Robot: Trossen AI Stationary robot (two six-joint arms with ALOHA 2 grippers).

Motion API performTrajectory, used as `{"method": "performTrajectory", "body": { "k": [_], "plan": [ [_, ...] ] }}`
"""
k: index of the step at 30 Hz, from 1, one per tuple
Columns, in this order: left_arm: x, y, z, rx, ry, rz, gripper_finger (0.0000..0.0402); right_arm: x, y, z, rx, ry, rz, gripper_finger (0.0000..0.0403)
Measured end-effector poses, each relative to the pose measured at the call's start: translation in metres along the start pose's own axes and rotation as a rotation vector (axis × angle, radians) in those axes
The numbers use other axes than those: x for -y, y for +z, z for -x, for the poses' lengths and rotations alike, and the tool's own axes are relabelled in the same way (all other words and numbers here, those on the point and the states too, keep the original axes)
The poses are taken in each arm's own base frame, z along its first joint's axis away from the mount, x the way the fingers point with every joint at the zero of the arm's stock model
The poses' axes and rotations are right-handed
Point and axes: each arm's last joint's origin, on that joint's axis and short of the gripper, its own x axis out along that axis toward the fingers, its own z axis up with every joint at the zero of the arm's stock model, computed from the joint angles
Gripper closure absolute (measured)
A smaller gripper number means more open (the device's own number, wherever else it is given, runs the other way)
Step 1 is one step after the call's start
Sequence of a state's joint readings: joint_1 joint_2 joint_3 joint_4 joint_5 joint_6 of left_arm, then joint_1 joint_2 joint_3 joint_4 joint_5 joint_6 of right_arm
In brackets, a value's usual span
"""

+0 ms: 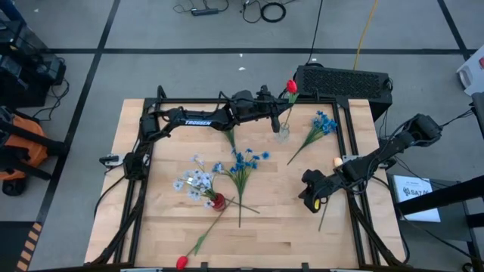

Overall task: Sort flowers into vase by color
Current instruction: Put the top red flower into the transparent vase

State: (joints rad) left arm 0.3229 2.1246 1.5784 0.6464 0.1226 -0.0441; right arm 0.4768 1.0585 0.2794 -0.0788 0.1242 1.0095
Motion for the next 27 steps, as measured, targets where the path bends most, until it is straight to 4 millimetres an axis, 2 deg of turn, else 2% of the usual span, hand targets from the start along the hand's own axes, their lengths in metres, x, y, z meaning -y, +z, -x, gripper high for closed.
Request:
{"method": "performTrajectory", "body": {
  "k": [7, 12, 17, 23, 27],
  "plan": [
    [0.0, -0.003, -0.001, 0.005, 0.001, -0.048, 0.0395, 0.022, -0.007, -0.002, 0.015, -0.004, -0.066, 0.0403],
    [-0.003, -0.022, -0.001, -0.023, 0.013, -0.023, 0.0395, 0.029, -0.007, -0.002, 0.058, 0.093, -0.122, 0.0403],
    [-0.004, -0.034, 0.0, -0.04, 0.035, -0.001, 0.0395, 0.029, -0.003, 0.0, 0.081, 0.108, -0.142, 0.0403],
    [-0.003, -0.038, 0.0, -0.046, 0.034, 0.031, 0.0394, 0.03, -0.001, 0.002, 0.097, 0.11, -0.17, 0.0403],
    [-0.003, -0.038, 0.0, -0.047, 0.034, 0.034, 0.0373, 0.03, 0.001, 0.004, 0.111, 0.12, -0.176, 0.0403]
  ]
}}
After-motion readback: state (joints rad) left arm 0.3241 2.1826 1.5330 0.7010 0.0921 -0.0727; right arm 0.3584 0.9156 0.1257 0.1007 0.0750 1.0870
